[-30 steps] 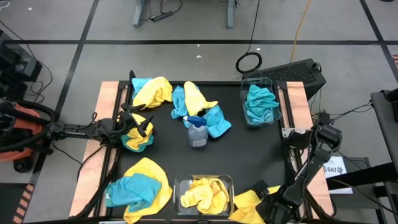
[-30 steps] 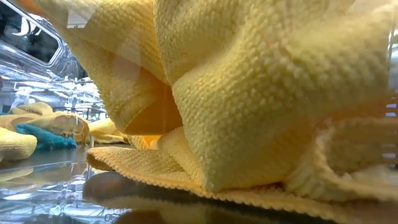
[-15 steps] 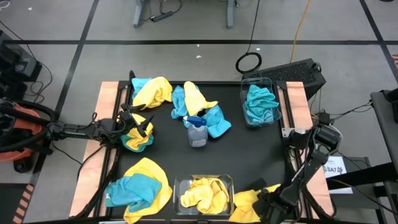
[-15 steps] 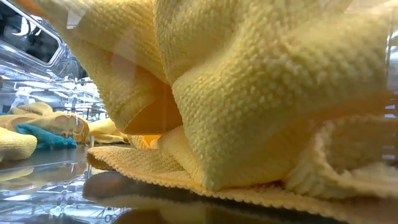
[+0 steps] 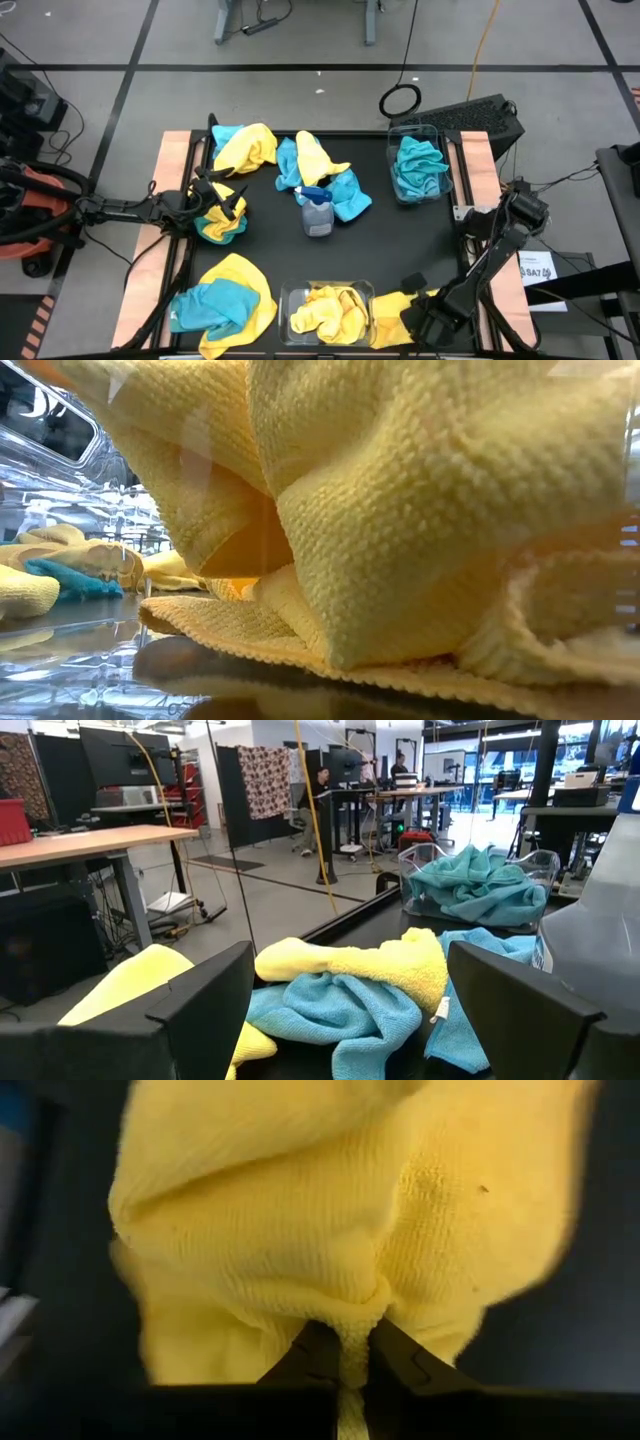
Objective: Sort microfiber towel by color & place in baskets
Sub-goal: Put the yellow towel into the bottom transparent bin
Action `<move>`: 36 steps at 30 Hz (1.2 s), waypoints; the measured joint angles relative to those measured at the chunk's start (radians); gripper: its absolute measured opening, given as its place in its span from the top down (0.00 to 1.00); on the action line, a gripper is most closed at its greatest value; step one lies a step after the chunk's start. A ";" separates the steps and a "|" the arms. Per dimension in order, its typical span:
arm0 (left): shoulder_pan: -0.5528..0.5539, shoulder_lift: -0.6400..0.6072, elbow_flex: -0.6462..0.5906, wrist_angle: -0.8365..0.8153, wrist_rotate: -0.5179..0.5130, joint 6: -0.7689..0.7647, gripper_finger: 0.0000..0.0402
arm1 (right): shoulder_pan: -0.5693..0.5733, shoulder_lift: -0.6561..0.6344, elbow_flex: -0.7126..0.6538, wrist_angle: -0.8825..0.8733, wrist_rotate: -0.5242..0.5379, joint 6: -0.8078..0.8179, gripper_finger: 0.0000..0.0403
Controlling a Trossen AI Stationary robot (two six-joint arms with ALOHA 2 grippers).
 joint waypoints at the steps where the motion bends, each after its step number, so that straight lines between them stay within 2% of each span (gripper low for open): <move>1: 0.000 0.000 0.000 0.000 0.000 0.000 0.16 | -0.007 -0.018 0.000 0.001 -0.008 -0.009 0.98; 11: 0.000 0.000 0.000 0.000 0.000 0.000 0.16 | -0.085 -0.210 0.002 0.029 -0.099 -0.065 0.99; 16: 0.000 0.000 0.000 0.000 0.000 0.000 0.16 | -0.129 -0.308 0.002 0.046 -0.099 -0.073 0.99; 22: 0.000 0.000 0.000 0.000 0.000 0.000 0.16 | -0.196 -0.406 0.004 0.170 -0.124 -0.102 0.99; 30: 0.000 0.000 0.000 0.000 0.000 0.000 0.16 | -0.307 -0.479 0.005 0.288 -0.124 -0.186 0.99; 36: 0.000 0.000 0.000 0.000 0.000 0.000 0.16 | -0.368 -0.487 0.005 0.387 -0.154 -0.267 0.99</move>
